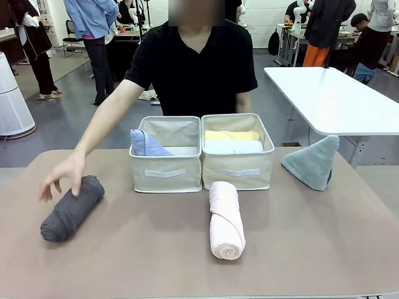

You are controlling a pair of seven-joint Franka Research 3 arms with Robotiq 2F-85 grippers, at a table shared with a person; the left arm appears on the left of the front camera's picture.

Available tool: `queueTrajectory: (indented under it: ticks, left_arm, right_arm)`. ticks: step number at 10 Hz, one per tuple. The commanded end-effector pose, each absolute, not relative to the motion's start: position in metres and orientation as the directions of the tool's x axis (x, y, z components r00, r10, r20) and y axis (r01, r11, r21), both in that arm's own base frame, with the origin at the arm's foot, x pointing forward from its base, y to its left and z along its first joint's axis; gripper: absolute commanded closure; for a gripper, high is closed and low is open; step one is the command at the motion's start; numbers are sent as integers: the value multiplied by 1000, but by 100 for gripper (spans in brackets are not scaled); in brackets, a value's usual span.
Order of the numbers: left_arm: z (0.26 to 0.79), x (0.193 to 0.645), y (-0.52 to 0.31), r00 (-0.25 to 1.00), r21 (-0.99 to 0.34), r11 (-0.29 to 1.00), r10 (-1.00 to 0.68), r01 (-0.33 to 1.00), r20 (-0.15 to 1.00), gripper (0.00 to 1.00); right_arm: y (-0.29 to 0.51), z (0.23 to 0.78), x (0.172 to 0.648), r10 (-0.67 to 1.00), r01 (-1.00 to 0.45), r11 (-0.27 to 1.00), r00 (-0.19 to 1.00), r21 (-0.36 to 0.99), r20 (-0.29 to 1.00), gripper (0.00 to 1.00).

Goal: Sort the towels based on their folding style.
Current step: Pick up another triangle-folded towel from the table and place it in the left Fabric basket.

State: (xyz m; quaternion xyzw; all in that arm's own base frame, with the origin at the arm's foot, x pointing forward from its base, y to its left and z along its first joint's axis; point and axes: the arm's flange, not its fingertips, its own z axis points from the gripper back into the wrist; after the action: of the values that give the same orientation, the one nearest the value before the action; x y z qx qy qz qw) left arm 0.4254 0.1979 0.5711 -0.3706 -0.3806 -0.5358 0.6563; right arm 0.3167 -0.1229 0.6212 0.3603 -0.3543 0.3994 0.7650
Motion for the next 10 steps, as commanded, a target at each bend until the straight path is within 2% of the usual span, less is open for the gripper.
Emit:
queueTrajectory:
  ticks: [1, 4, 6, 7, 8, 9, 10]
  left_arm:
    - [582, 409, 206, 82, 36, 262, -427, 964, 901, 0]
    - [582, 403, 211, 92, 37, 290, -417, 956, 904, 0]
    - [590, 406, 225, 115, 2, 264, -428, 965, 897, 0]
    - [590, 406, 225, 115, 2, 264, -428, 965, 897, 0]
    - [590, 406, 225, 115, 2, 264, -428, 965, 897, 0]
    - [590, 406, 225, 115, 2, 264, -428, 965, 897, 0]
    - [590, 406, 225, 115, 2, 264, -428, 965, 897, 0]
  right_arm:
    - [-121, 621, 317, 350, -873, 409, 418, 265, 838, 0]
    - [-121, 621, 317, 350, -873, 409, 418, 265, 838, 0]
    - [-123, 621, 317, 356, -866, 421, 430, 268, 830, 0]
    - [-103, 642, 293, 484, -865, 476, 409, 159, 774, 0]
    - [-88, 658, 293, 547, -834, 533, 467, 141, 695, 0]
    - [-77, 666, 303, 588, -780, 604, 576, 165, 568, 0]
    - [-64, 667, 316, 621, -783, 580, 603, 224, 501, 0]
